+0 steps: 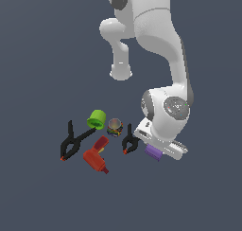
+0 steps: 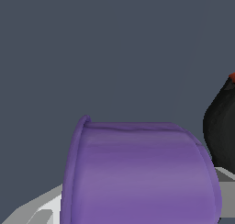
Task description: Pick up a designated object from a clutter of objects.
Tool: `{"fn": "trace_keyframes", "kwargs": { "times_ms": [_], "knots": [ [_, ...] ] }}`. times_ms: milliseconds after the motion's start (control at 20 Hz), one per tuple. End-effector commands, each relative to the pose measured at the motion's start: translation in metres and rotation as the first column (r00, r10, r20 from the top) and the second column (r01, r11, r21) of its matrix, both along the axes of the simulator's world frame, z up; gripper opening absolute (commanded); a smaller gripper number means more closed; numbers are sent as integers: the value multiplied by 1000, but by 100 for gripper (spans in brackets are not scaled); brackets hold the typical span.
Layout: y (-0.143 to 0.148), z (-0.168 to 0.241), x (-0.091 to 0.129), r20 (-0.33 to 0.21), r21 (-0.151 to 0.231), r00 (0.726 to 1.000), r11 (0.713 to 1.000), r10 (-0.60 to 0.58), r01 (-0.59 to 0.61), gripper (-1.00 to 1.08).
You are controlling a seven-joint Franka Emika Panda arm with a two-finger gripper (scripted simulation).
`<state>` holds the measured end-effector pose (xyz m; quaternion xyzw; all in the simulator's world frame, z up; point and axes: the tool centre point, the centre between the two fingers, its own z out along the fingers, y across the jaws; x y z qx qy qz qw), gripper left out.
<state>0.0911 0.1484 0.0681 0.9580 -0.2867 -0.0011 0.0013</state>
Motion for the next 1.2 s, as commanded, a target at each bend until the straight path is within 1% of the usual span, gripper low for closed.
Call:
{"fn": "trace_keyframes", "kwargs": {
  "times_ms": [0,350,1150],
  "knots": [
    [-6,12,0,3,1,1000,1000,-1,1,-100],
    [-37,65,-3,3,1,1000,1000,0,0,-100],
    [-135,237,-12,3,3,1000,1000,0,0,-100]
  ]
}}
